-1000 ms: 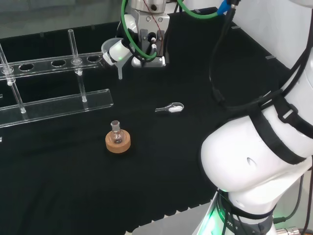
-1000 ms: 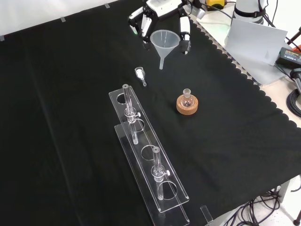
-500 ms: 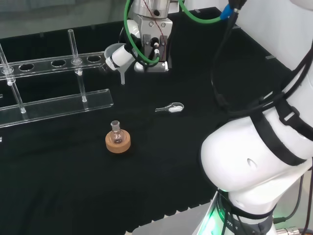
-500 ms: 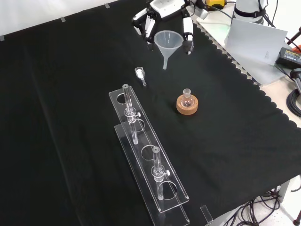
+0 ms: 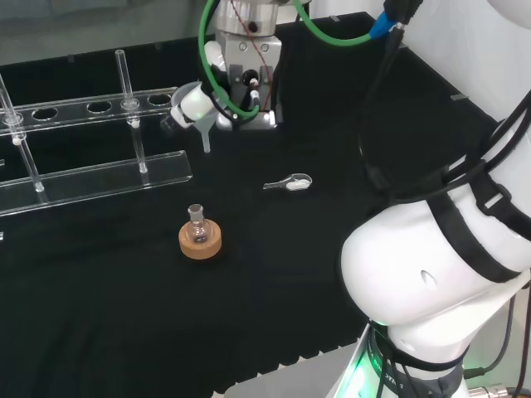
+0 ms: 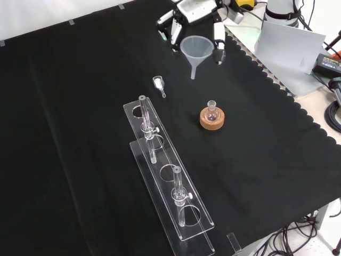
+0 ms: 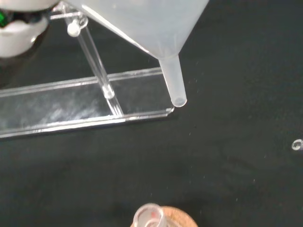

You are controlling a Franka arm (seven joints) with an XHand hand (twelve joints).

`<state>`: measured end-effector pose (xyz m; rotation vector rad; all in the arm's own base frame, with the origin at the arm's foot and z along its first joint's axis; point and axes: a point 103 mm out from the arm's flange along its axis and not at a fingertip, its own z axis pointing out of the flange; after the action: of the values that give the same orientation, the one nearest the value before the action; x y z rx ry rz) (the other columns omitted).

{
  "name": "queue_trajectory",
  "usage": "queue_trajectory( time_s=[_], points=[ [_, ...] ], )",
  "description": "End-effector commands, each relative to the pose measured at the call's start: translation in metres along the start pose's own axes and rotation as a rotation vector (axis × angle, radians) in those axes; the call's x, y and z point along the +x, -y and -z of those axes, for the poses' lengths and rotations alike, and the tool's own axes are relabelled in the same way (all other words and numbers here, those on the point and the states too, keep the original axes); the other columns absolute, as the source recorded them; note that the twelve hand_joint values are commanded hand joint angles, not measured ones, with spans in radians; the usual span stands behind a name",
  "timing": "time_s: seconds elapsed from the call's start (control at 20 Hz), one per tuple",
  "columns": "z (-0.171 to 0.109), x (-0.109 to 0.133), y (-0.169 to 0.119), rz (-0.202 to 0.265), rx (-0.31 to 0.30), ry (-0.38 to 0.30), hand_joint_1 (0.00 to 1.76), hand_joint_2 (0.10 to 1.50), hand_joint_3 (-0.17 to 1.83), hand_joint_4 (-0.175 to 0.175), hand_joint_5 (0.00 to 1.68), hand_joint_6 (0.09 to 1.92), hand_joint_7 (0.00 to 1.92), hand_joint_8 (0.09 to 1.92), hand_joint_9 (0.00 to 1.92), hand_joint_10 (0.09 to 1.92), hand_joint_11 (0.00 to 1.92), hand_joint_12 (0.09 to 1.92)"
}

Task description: Place the funnel on the round-bottom flask.

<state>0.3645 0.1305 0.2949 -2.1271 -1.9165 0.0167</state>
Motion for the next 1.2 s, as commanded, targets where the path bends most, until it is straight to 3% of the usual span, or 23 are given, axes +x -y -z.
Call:
queue_trajectory(
  time_s=[0.05, 0.45, 0.9, 1.2],
  points=[
    [-0.015, 0.008, 0.02, 0.018, 0.016, 0.024, 0.94, 0.48, 0.68, 0.024, 0.95, 0.64, 1.21, 0.57, 1.07, 0.36, 0.12, 1.56],
    [-0.036, 0.011, 0.044, -0.041, -0.013, -0.004, 0.94, 0.48, 0.68, 0.023, 0.95, 0.64, 1.22, 0.57, 1.07, 0.35, 0.12, 1.56],
    [-0.06, 0.029, 0.033, -0.03, -0.005, -0.013, 0.94, 0.48, 0.68, 0.023, 0.95, 0.64, 1.22, 0.57, 1.07, 0.35, 0.12, 1.56],
    [-0.066, 0.027, 0.019, -0.046, 0.011, -0.02, 0.94, 0.48, 0.68, 0.022, 0.96, 0.64, 1.22, 0.56, 1.07, 0.35, 0.12, 1.56]
  ],
)
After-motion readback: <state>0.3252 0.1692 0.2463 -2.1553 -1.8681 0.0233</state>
